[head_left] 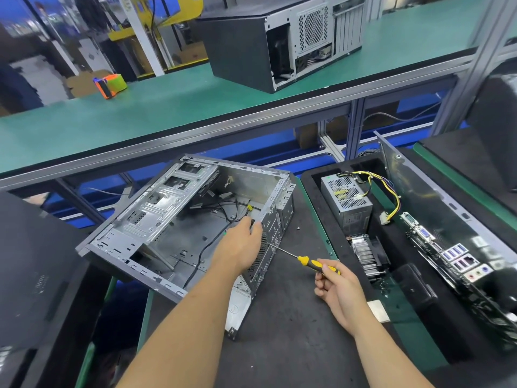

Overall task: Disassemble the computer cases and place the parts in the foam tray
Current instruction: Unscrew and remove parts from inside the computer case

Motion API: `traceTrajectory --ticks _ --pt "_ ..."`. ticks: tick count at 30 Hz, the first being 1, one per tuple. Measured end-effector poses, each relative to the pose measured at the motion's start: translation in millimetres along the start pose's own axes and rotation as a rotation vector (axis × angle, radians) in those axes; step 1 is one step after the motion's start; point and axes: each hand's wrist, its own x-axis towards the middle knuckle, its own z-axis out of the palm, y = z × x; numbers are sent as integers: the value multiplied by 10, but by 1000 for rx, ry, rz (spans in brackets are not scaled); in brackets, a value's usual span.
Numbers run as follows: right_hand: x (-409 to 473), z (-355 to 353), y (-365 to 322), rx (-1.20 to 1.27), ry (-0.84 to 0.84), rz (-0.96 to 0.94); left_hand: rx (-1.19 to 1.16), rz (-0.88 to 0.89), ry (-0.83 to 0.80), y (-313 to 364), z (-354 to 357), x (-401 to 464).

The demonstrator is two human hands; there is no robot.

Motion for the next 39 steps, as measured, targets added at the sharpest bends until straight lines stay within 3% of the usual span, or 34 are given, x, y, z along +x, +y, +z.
traceTrajectory --ticks 17,25,28,31,33,35,39 --pt "3 -60 -50 -87 -59 19 17 2 -14 8 -18 -11" --pt "181 168 -295 -256 219 254 35 3 -12 23 -24 -28" --pt "163 209 -307 -384 168 26 57 0 -27 28 -22 -28" --pt "54 137 -242 -817 98 -349 78 5 -35 32 -22 -27" --pt "31 88 -227 -952 64 -493 82 9 -34 39 -30 -29" --pt "33 103 -217 -821 76 -448 77 10 -29 40 -34 -37" --pt "36 230 -231 -256 212 -168 51 10 -18 28 -44 -48"
